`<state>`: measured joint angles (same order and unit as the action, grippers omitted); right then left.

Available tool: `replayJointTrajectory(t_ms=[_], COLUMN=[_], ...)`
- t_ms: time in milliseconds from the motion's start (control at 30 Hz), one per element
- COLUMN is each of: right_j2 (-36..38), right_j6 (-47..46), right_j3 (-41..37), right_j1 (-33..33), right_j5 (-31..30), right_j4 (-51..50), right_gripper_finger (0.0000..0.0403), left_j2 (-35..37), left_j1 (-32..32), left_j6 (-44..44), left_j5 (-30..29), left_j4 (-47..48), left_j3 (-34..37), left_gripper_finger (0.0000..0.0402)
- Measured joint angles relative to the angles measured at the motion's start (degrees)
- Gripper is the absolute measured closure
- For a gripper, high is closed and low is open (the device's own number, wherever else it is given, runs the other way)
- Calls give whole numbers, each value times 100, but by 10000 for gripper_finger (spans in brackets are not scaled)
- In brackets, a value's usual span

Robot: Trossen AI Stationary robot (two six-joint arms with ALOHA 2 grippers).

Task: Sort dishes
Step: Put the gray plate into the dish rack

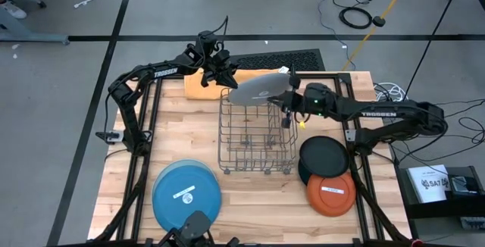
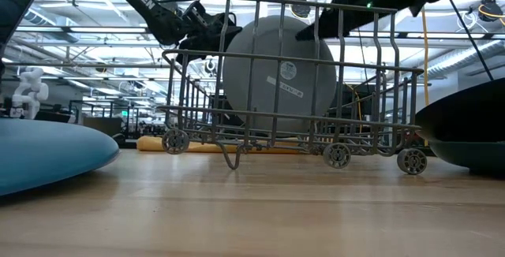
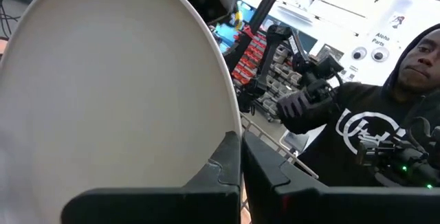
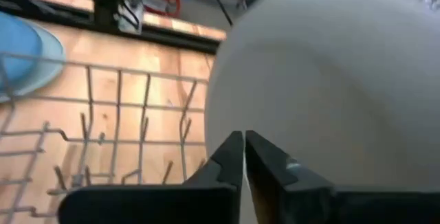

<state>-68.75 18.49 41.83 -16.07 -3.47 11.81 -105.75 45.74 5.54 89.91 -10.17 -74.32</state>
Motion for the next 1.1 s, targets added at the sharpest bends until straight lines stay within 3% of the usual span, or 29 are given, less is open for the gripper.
replayJointTrajectory(t_ms=[633,867,1100], right_j2=[-877,-877,-877], right_j6=[-394,-414,-433], right_j3=[1,1,1], right_j1=[1,0,2], right_j5=[-139,-146,-146], right_j4=[709,710,708], right_gripper_finger=[401,402,402], left_j2=[0,0,0], left_j1=[4,6,99], left_j6=[17,622,1593], left_j5=[-192,-247,-323], left_j4=[-110,-957,-2067], left_j3=[0,-221,-540], left_gripper_finger=[282,237,230])
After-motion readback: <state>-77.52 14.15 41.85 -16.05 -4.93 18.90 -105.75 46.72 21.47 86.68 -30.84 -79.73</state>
